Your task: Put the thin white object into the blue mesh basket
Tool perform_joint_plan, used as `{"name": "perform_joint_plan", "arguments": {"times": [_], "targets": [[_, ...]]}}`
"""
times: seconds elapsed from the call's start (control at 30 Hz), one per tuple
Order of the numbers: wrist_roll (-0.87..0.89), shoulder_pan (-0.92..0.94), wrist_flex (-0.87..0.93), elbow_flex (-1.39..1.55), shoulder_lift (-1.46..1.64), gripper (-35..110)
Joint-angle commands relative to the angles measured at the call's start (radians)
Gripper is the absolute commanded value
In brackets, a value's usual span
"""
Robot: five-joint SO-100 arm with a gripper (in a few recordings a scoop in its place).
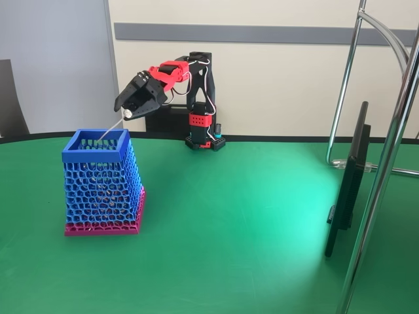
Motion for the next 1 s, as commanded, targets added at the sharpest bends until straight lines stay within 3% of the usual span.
{"name": "perform_joint_plan", "arguments": {"times": [0.0, 0.63, 0.97], "targets": [[-0.006, 0.025, -0.028, 0.02, 0.078, 17], [-0.101, 0.149, -0.166, 0.239, 0.202, 18], [-0.238, 0.094, -0.167, 0.439, 0.4, 19]]}}
